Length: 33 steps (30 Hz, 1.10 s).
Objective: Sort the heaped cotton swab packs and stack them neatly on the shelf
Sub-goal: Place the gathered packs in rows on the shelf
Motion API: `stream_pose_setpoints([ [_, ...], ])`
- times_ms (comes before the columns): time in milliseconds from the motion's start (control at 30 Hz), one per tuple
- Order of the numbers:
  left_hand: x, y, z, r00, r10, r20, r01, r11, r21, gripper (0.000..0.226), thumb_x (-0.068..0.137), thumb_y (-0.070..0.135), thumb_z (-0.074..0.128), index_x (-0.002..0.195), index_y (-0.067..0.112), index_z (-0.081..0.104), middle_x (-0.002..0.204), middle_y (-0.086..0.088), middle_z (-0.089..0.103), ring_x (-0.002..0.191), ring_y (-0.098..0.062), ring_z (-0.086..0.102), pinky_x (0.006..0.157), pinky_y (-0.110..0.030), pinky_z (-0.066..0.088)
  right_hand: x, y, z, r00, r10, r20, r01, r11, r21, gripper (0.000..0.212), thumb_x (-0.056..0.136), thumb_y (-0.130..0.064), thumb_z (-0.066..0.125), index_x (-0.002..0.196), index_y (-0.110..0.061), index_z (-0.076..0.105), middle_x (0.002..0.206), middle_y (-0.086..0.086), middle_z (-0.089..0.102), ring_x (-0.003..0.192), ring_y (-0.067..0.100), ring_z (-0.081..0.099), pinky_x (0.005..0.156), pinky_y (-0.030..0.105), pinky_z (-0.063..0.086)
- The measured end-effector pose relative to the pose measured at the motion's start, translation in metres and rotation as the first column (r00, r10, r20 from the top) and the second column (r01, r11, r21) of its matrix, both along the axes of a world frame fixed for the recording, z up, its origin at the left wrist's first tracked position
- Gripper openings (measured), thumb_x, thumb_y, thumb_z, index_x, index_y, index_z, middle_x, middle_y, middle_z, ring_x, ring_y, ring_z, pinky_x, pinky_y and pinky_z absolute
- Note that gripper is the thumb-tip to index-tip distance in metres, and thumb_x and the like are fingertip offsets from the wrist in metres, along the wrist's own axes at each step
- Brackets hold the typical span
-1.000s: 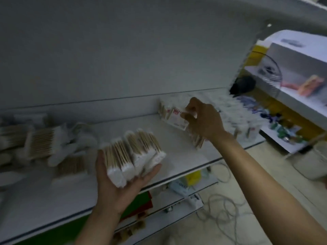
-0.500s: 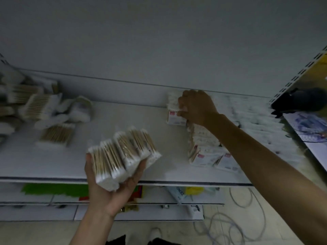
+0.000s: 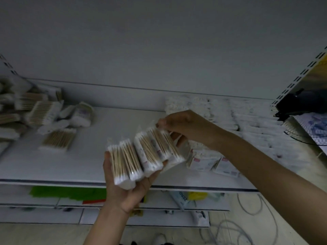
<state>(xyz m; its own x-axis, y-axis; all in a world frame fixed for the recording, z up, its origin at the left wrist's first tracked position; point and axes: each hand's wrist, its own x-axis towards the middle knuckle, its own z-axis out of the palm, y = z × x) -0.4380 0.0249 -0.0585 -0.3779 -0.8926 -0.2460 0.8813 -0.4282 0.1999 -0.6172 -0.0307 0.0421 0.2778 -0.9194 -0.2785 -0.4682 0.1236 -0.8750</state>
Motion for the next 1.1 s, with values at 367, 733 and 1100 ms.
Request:
stream_pose_setpoints([
  [367,0.022,-0.016,-0.027,0.995,-0.084,-0.046,0.080,0.993,-0.087,0.068,0.092,0.066,0.036,0.139,0.018,0.049,0.150,-0.006,0.038,0.141,-0.028,0.032,0.114,-0.052,0.025,-0.044,-0.040,-0.002,0.975,-0.146,-0.170,0.070,0.919,-0.387,0.029,0.076,0.002,0.073,0.082,-0.023,0.059,0.086,-0.007,0.064,0.080,0.012,0.062,0.070,0.028,0.053],
  [733,0.033,-0.008,-0.024,0.992,0.034,-0.118,-0.028,0.998,0.058,0.093,0.046,0.038,0.094,0.130,0.014,0.061,0.132,-0.014,0.059,0.116,-0.040,0.059,0.078,-0.058,0.055,-0.045,-0.056,-0.043,0.539,-0.203,-0.817,-0.359,0.822,-0.442,0.025,0.087,-0.038,0.063,0.102,-0.018,0.061,0.102,0.001,0.061,0.097,0.020,0.055,0.081,0.027,0.025],
  [1100,0.027,-0.009,-0.012,0.997,-0.083,-0.011,0.082,0.995,-0.053,0.081,0.040,0.042,0.096,0.112,0.014,0.073,0.125,-0.014,0.064,0.108,-0.035,0.065,0.083,-0.057,0.054,0.012,-0.019,-0.014,0.956,-0.139,-0.258,0.044,0.938,-0.344,0.030,0.089,-0.043,0.060,0.092,-0.015,0.069,0.085,0.003,0.070,0.076,0.021,0.067,0.072,0.035,0.054],
])
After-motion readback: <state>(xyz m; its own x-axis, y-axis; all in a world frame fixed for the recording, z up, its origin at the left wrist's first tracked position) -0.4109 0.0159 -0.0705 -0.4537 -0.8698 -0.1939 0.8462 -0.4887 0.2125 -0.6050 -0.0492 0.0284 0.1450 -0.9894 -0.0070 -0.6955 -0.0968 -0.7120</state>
